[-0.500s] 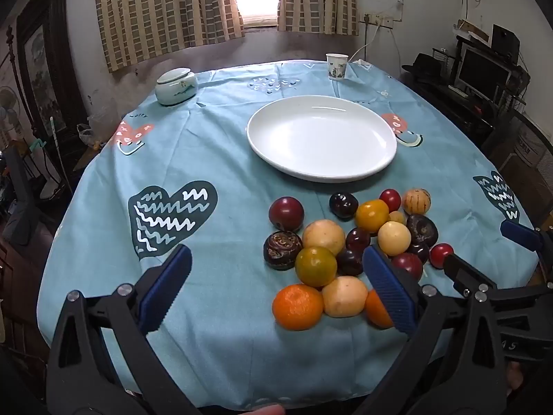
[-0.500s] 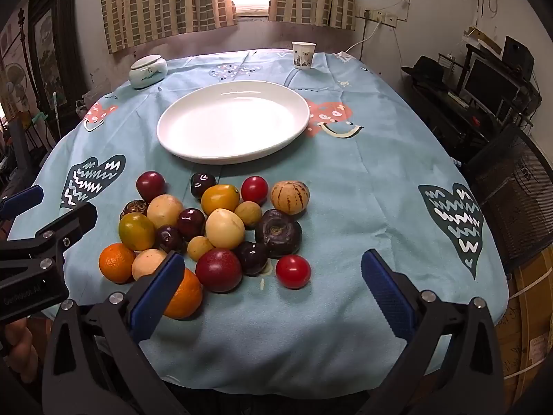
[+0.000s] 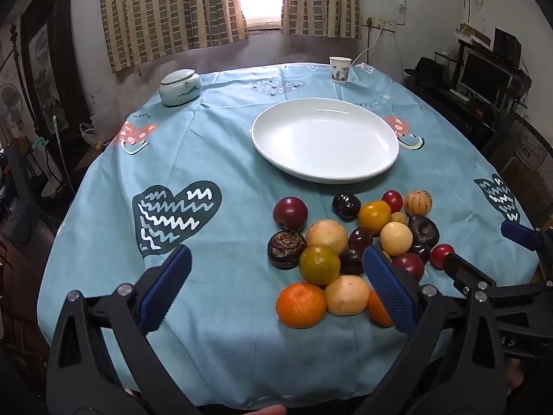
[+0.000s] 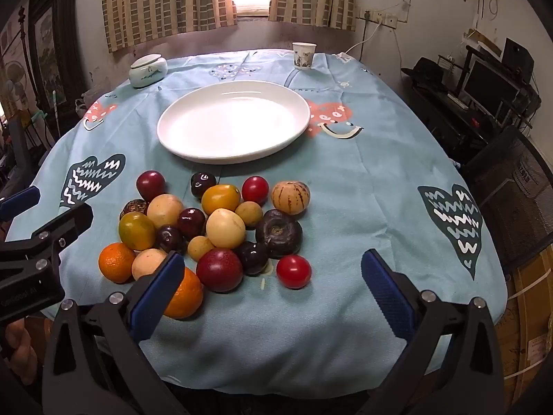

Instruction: Organize fruits

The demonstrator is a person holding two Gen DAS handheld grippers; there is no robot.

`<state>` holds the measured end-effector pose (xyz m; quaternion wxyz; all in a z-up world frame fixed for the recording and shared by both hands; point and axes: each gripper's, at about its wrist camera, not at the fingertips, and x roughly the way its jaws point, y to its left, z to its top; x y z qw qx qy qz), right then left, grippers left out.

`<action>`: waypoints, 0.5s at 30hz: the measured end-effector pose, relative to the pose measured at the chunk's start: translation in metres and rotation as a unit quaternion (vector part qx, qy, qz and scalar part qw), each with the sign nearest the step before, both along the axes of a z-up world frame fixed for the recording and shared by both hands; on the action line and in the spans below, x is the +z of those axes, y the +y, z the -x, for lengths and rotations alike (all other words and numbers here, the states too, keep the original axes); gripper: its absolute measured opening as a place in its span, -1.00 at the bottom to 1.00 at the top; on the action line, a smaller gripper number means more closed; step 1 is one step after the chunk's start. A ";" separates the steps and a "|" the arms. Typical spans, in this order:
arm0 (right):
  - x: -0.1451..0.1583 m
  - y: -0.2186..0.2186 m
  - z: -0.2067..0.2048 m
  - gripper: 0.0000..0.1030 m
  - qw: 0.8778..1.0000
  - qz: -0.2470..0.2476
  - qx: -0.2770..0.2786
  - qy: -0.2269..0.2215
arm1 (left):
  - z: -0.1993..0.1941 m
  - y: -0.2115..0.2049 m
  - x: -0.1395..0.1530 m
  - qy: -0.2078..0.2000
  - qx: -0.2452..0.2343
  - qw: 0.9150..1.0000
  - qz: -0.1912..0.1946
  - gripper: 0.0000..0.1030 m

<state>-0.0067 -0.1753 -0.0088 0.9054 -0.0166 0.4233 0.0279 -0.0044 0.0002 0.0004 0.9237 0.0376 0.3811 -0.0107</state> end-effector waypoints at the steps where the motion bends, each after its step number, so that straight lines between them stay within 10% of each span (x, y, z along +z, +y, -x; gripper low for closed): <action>1: 0.000 -0.001 0.000 0.97 1.000 0.000 0.000 0.000 | 0.005 -0.003 0.004 -0.004 -0.001 1.000 -0.002 0.96; 15: 0.001 0.001 -0.002 0.97 1.000 -0.001 -0.001 0.001 | 0.004 0.007 0.005 -0.001 0.014 1.000 0.014 0.96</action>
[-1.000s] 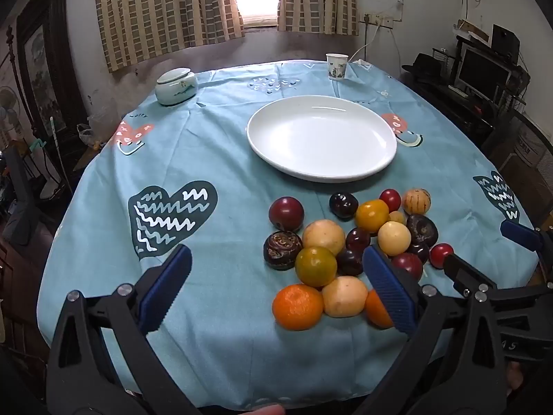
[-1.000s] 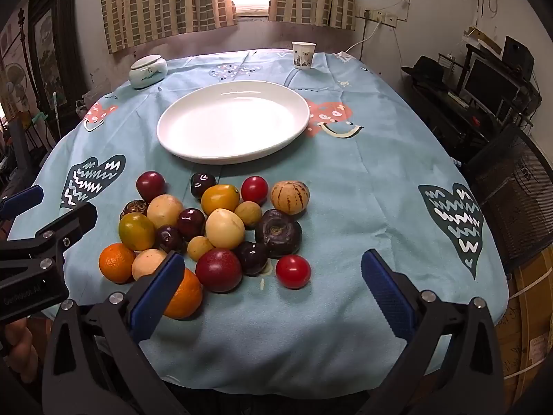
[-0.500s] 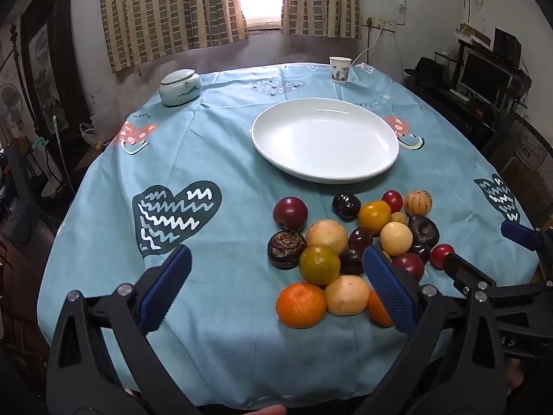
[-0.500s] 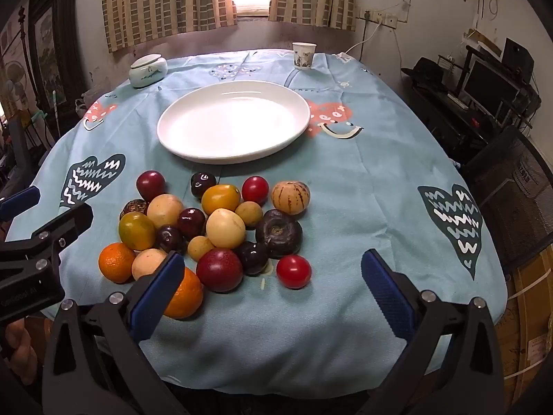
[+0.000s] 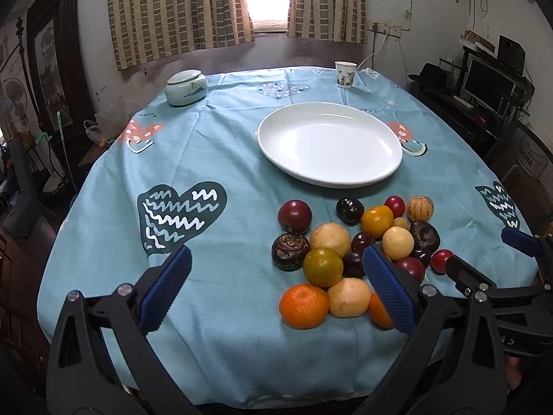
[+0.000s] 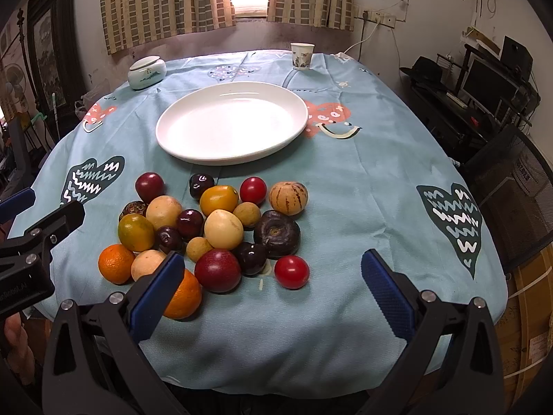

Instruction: Organize fruits

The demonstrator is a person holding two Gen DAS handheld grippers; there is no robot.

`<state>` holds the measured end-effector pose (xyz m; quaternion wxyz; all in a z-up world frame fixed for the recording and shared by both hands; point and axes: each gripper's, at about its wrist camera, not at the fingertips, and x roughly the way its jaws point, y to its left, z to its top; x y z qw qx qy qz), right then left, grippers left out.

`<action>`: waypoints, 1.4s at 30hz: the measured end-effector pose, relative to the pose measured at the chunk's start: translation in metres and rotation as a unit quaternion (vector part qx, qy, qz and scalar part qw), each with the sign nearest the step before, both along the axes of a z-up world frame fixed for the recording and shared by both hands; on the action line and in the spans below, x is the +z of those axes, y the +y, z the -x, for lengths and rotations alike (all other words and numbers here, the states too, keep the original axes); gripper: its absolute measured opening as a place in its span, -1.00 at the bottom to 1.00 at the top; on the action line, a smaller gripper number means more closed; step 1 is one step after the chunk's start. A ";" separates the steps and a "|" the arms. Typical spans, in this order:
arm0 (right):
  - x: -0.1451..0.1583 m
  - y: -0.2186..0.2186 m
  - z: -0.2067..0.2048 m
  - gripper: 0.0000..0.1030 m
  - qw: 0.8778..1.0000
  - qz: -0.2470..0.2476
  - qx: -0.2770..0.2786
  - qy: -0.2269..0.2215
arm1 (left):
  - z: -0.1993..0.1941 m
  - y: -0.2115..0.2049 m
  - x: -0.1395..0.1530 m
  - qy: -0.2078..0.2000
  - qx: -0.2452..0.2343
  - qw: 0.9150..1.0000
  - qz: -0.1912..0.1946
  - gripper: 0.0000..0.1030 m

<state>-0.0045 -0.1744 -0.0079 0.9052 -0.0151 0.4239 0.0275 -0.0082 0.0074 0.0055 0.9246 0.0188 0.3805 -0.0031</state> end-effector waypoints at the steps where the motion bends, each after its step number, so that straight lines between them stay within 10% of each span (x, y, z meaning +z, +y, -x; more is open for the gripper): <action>1: -0.001 0.000 0.000 0.97 1.000 0.000 0.000 0.000 | -0.001 0.000 -0.001 0.002 0.000 1.000 0.001 0.96; 42: -0.001 0.001 -0.001 0.97 1.000 0.000 0.000 0.000 | 0.000 0.000 -0.002 0.002 -0.007 1.000 0.001 0.96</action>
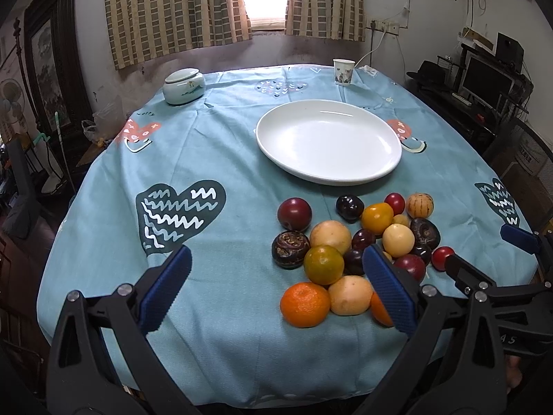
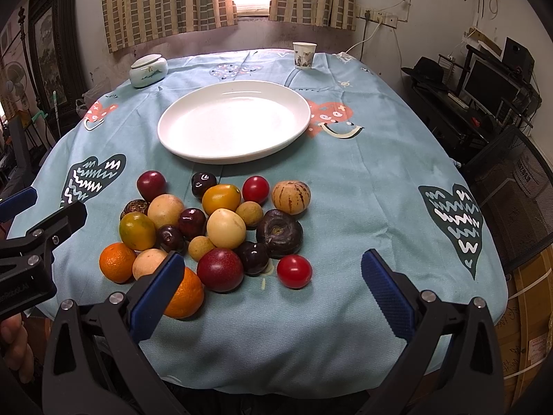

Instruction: Organize fruits

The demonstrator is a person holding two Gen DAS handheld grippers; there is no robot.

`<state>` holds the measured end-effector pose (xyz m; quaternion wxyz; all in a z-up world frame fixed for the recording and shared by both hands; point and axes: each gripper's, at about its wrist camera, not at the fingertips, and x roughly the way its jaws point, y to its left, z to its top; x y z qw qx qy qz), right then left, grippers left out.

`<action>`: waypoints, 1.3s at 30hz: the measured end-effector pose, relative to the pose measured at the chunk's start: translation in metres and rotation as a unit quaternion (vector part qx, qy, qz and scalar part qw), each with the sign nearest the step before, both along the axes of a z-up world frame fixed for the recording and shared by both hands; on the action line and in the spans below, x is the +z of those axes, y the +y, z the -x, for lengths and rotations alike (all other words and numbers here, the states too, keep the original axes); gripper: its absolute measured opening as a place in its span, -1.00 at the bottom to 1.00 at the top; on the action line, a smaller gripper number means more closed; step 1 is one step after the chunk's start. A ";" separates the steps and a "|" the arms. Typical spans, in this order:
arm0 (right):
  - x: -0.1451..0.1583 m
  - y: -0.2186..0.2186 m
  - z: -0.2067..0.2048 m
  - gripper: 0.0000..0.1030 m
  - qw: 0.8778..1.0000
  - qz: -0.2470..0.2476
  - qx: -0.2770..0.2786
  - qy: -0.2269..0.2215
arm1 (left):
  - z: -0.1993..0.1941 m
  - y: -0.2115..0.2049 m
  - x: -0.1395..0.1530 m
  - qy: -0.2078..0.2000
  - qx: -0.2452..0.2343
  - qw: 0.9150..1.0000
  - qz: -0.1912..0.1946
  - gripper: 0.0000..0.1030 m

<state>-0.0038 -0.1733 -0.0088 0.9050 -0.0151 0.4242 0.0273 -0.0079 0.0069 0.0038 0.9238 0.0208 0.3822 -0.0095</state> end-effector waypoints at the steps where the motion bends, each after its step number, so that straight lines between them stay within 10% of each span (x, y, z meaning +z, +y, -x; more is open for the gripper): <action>1: 0.000 0.000 0.000 0.97 1.000 0.000 0.000 0.000 | 0.000 0.000 0.000 0.000 0.000 1.000 0.000 0.96; 23: -0.012 0.001 0.021 0.97 0.995 -0.056 0.088 0.009 | 0.011 0.021 -0.013 0.033 -0.003 0.999 0.007 0.96; 28: -0.031 0.010 0.034 0.38 0.989 -0.067 0.128 0.027 | 0.017 0.033 -0.035 0.072 -0.006 0.997 0.023 0.96; 39: -0.052 0.042 0.009 -0.11 0.980 -0.107 0.164 0.032 | 0.013 0.040 -0.061 0.106 -0.010 0.994 0.034 0.96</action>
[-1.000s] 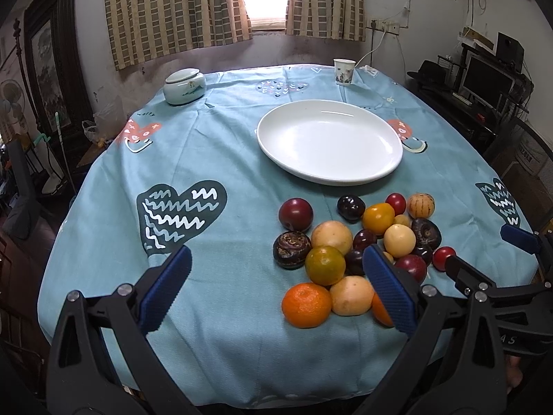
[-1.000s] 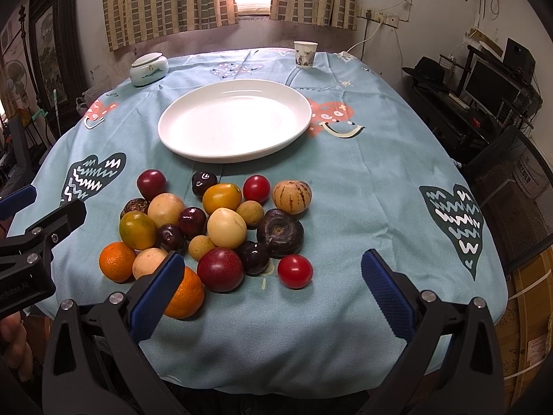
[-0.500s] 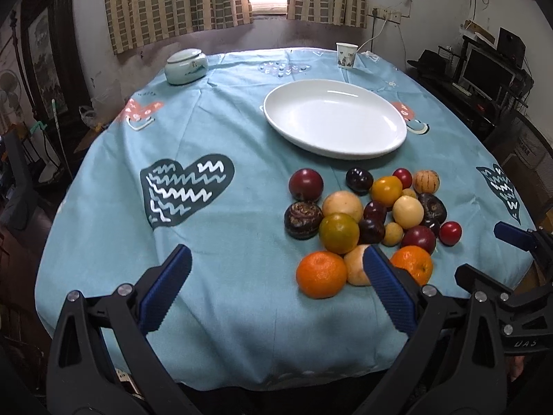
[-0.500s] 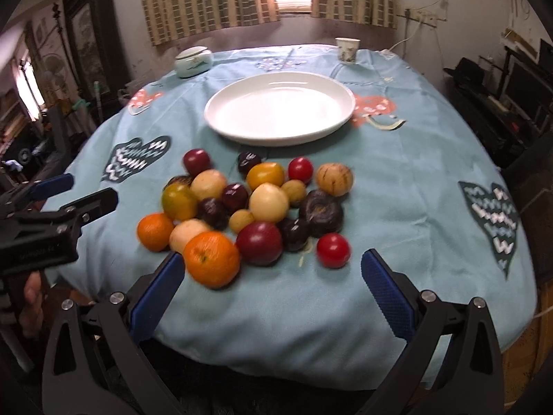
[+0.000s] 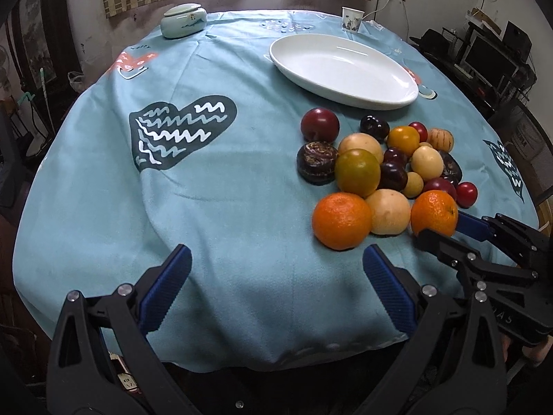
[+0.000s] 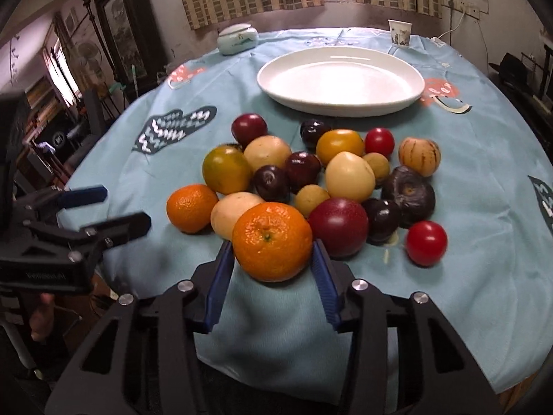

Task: Organize fruits
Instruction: 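Grasp an orange tangerine with the right tool while the left tool grasps another tangerine, then carry both tangerines onto the white plate and open both tools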

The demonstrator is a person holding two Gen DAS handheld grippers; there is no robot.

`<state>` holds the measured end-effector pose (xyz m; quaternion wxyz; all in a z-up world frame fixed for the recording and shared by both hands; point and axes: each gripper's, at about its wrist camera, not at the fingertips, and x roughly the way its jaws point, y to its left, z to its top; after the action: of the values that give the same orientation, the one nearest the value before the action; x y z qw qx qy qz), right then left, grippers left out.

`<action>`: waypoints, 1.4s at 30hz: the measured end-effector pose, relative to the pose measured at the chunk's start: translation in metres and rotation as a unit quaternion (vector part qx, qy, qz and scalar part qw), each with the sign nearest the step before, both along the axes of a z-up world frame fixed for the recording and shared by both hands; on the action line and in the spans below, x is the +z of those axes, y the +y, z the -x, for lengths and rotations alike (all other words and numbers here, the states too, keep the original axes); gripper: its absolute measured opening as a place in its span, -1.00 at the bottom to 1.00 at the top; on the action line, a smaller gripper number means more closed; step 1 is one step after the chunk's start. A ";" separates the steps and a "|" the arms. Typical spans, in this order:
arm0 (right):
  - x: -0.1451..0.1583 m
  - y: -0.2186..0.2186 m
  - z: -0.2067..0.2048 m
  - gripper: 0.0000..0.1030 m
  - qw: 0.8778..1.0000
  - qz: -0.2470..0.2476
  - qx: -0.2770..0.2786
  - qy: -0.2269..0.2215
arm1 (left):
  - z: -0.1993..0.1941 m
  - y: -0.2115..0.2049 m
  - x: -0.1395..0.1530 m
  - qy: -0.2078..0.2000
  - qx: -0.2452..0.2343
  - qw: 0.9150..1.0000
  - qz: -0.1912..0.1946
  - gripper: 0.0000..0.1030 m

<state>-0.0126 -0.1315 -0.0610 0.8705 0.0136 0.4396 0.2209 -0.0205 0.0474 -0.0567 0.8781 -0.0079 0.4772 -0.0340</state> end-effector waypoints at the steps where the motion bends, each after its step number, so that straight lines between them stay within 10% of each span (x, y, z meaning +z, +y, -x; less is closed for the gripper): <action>1: 0.001 -0.001 0.000 -0.12 1.000 -0.004 -0.001 0.002 | -0.001 -0.002 -0.001 0.002 -0.003 1.000 -0.001 0.96; 13: 0.027 -0.055 0.017 -0.12 0.996 0.005 -0.085 -0.034 | -0.021 -0.034 -0.013 0.016 -0.034 0.999 -0.008 0.92; 18: 0.024 -0.067 0.015 -0.12 0.995 -0.004 -0.094 -0.026 | -0.025 -0.035 -0.017 0.031 -0.050 0.998 0.034 -0.06; 34: 0.027 -0.062 0.003 -0.12 0.996 -0.014 -0.083 -0.024 | -0.024 -0.040 0.009 -0.029 -0.062 0.997 0.019 -0.15; 42: 0.047 -0.050 -0.060 -0.12 0.998 -0.008 -0.052 -0.026 | -0.094 -0.043 0.046 -0.046 -0.070 0.996 0.030 -0.15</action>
<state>0.0475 -0.1817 -0.0142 0.8918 0.0382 0.4136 0.1792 0.0730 0.0044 -0.0110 0.8940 0.0011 0.4345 -0.1095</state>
